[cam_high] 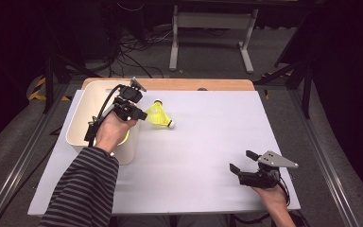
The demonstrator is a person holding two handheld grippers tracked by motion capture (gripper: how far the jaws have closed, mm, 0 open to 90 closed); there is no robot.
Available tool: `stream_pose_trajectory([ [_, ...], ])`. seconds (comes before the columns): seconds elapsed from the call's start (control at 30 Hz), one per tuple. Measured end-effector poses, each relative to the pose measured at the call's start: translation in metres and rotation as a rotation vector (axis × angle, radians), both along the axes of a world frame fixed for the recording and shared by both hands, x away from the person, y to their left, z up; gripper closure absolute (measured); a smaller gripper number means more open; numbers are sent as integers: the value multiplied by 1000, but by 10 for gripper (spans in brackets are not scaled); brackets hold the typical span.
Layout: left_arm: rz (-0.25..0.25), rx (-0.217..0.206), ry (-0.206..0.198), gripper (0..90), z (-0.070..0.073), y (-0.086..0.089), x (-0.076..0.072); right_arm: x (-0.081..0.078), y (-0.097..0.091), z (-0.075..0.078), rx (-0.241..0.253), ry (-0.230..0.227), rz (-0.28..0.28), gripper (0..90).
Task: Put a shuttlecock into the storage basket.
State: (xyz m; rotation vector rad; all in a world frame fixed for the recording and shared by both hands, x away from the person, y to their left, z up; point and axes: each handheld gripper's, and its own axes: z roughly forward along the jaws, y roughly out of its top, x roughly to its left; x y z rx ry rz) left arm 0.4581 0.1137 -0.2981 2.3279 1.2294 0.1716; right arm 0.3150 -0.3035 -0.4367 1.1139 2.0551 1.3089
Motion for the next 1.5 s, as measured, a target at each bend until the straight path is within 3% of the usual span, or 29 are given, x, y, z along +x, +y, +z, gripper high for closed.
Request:
stream_pose_trajectory([
  [1.5, 54, -10, -26, 900, 16, 28, 0, 0, 0, 0, 0, -3, 1, 148],
])
